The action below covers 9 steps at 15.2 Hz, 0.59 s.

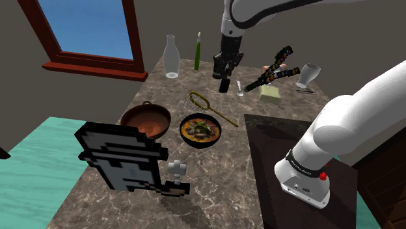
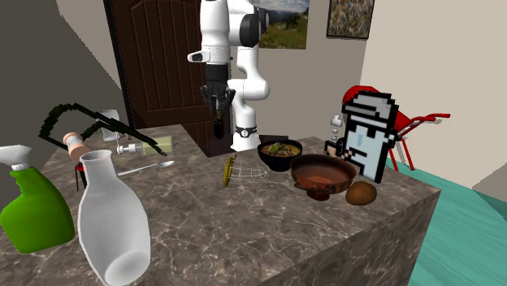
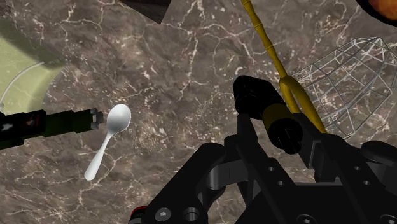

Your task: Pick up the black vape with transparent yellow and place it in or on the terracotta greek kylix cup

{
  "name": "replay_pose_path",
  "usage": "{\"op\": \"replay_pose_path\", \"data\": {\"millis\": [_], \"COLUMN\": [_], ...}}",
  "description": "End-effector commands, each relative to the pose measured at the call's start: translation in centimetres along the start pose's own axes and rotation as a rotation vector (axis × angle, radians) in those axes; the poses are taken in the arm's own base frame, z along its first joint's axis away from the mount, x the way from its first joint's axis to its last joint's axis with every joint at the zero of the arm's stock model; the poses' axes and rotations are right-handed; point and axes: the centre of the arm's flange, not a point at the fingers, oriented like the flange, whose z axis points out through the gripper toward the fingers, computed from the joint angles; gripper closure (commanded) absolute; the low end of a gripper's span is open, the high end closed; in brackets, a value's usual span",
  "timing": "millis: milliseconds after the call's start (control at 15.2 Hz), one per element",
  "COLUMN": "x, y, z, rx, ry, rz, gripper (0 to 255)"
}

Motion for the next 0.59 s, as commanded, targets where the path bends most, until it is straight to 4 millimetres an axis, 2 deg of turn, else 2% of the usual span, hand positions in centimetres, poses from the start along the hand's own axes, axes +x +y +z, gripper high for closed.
{"op": "replay_pose_path", "data": {"millis": [0, 396, 528], "x": [-0.1, -0.1, -0.3], "y": [0.0, 0.1, -2.5], "z": [-1.1, -3.9, -4.2], "rx": [0.0, 0.0, 0.0], "ry": [0.0, 0.0, 0.0], "rz": [0.0, 0.0, 0.0], "gripper": [255, 255, 255]}}
